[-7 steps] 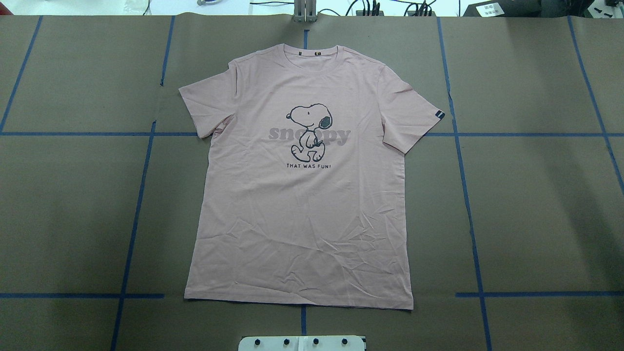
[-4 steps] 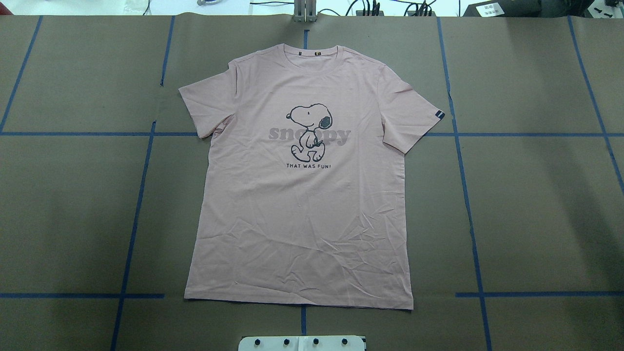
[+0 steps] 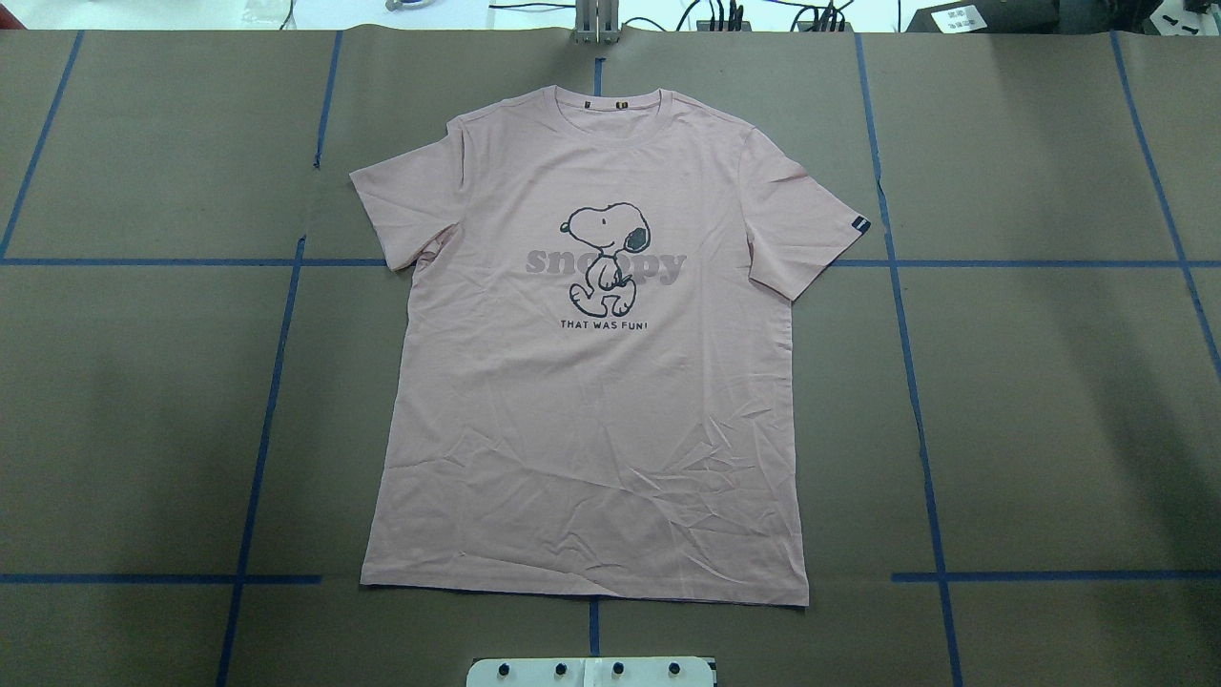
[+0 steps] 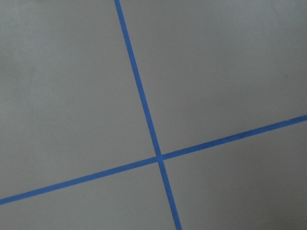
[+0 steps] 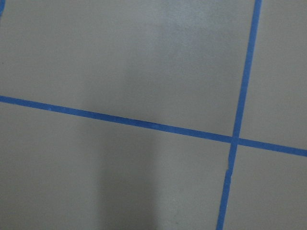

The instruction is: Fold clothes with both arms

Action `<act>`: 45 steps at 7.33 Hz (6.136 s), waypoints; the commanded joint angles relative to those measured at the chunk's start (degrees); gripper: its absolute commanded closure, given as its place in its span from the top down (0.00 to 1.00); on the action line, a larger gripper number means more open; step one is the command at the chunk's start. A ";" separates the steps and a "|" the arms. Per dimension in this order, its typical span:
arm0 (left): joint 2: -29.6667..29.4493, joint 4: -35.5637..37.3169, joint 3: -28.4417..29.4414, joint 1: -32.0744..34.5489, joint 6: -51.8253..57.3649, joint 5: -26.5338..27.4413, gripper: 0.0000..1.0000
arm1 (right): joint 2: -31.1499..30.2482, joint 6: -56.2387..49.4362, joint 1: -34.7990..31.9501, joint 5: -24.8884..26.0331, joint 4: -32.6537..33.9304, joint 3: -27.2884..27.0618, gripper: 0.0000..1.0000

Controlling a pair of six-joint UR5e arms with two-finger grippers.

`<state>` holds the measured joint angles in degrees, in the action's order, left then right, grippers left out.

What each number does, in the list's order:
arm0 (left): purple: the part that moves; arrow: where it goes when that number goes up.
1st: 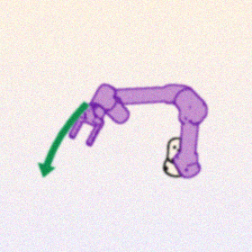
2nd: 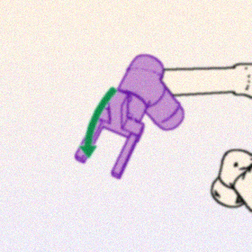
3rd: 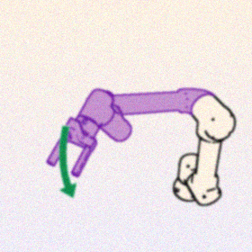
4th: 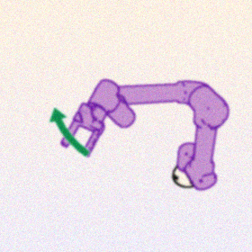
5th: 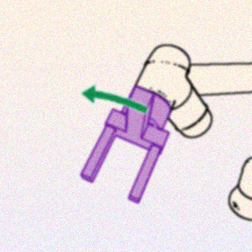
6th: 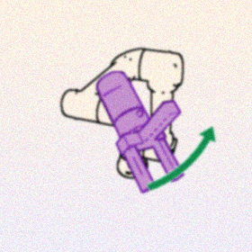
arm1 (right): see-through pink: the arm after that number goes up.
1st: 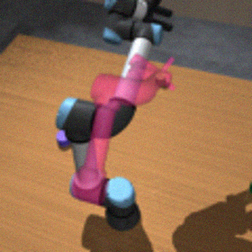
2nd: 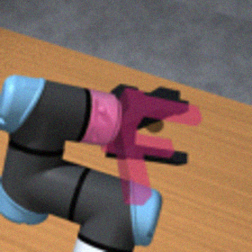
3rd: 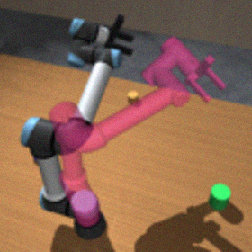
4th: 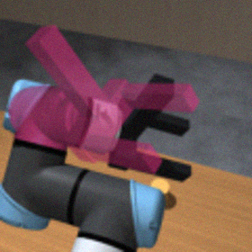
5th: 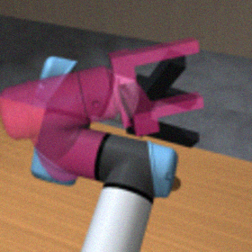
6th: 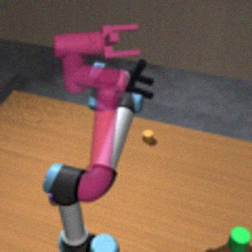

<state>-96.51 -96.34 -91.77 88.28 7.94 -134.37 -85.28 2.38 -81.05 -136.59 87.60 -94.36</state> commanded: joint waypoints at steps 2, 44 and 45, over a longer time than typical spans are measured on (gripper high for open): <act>0.01 -2.88 -0.16 -2.13 -0.20 -4.06 1.00 | 6.75 10.82 10.09 0.28 -8.91 4.68 1.00; -35.41 -42.35 39.12 -36.33 -53.64 22.04 0.66 | 21.38 78.21 35.26 28.31 -28.63 1.63 1.00; -35.24 -42.35 39.12 -36.34 -53.64 22.04 0.57 | 21.47 78.21 35.43 28.31 -28.63 1.55 1.00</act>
<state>-131.86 -138.58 -52.78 52.09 -45.70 -112.35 -63.88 80.59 -45.75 -108.31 58.97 -92.70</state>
